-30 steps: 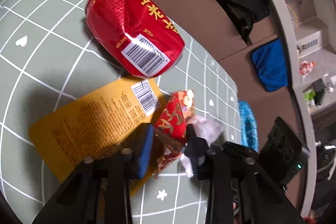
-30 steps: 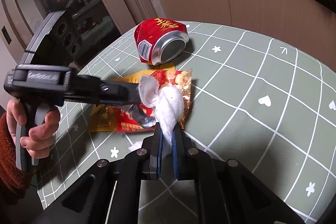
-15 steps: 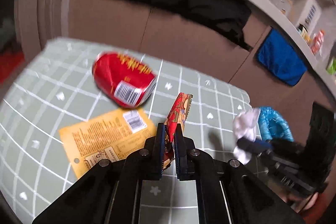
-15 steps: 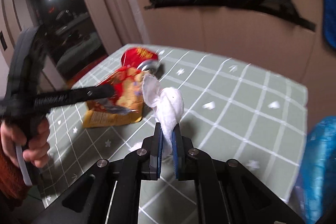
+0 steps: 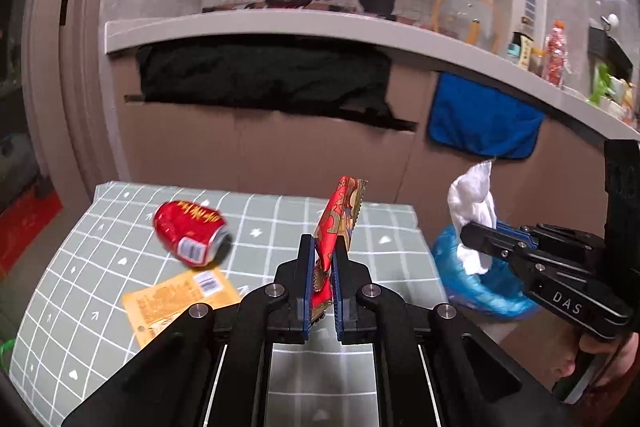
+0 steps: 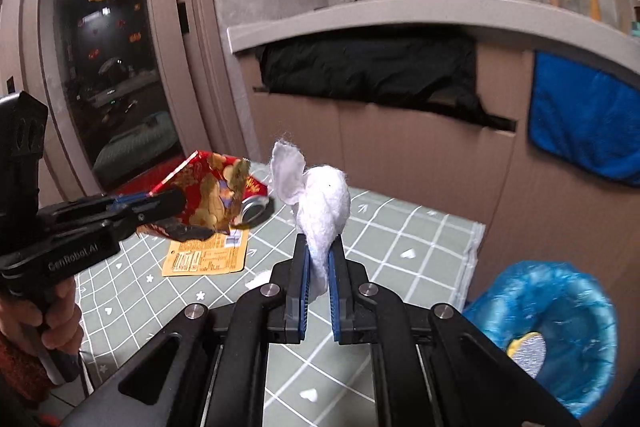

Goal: Collect trash
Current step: 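Carry the snack packet and tissue over the bin and release both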

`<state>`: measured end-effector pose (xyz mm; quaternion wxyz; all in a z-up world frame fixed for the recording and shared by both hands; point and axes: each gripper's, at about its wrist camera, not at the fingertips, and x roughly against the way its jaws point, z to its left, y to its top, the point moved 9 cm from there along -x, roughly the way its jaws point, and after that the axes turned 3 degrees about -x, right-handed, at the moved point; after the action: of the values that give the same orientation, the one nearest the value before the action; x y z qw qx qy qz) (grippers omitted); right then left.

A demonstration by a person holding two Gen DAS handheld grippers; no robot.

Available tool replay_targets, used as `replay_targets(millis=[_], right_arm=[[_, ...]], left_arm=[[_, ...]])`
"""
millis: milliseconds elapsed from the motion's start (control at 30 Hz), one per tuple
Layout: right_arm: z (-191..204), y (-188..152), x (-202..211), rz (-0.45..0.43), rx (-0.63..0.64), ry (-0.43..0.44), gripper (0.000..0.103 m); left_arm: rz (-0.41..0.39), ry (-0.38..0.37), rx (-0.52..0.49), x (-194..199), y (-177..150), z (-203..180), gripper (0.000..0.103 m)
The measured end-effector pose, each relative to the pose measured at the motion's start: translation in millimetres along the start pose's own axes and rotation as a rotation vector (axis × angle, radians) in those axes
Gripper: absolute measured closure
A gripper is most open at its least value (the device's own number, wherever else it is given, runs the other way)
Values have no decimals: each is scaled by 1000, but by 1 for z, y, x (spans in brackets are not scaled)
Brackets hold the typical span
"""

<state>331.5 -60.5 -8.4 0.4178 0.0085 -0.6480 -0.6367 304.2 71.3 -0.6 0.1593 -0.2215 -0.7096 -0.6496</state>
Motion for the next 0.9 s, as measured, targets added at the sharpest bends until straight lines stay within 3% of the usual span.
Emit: replay_targets(millis=[533,900], right_arm=[[-67,10,100,-159,-21,-124,96],[-122,10,141,-202,-56,-218,95]], left_arm=[[-113,-74,-117,23,37,-118,95],[-156,-157,-200,14,61,-196,95]])
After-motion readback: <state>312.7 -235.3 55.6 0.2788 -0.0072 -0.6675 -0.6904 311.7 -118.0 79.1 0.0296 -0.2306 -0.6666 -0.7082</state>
